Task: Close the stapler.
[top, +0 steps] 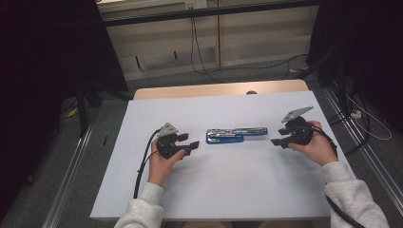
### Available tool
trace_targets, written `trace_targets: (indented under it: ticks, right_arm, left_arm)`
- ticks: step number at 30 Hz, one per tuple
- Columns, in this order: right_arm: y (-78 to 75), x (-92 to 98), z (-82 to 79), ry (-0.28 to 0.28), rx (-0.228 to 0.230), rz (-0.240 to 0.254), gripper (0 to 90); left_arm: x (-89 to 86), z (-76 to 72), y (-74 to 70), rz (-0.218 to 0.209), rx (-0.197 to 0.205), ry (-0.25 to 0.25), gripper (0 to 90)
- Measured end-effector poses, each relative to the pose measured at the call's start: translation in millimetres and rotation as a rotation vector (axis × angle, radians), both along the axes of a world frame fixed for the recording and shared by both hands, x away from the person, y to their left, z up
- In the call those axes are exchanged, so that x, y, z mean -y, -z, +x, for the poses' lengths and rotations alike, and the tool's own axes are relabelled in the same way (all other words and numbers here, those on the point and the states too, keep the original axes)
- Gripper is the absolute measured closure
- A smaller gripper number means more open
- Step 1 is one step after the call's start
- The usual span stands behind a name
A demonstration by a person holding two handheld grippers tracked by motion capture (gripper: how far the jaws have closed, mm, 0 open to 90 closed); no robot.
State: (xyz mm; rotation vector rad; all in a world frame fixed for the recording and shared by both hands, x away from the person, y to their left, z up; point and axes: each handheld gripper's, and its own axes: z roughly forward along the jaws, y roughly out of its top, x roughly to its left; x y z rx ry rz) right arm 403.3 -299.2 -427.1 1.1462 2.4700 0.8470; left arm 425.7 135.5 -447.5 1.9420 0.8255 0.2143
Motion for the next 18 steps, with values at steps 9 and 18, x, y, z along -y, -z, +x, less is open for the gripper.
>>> trace_targets:
  ticks: [9, 18]
  right_arm:
    - [10.3, -3.2, 7.5, 0.065, -0.014, -0.015, 90.0]
    - [17.7, -12.6, 14.4, 0.059, -0.019, -0.023, 90.0]
  left_arm:
    - [23.6, 26.1, 12.0, 0.056, -0.071, 0.023, 88.5]
    - [38.5, 31.5, 19.9, 0.086, -0.083, 0.051, 90.0]
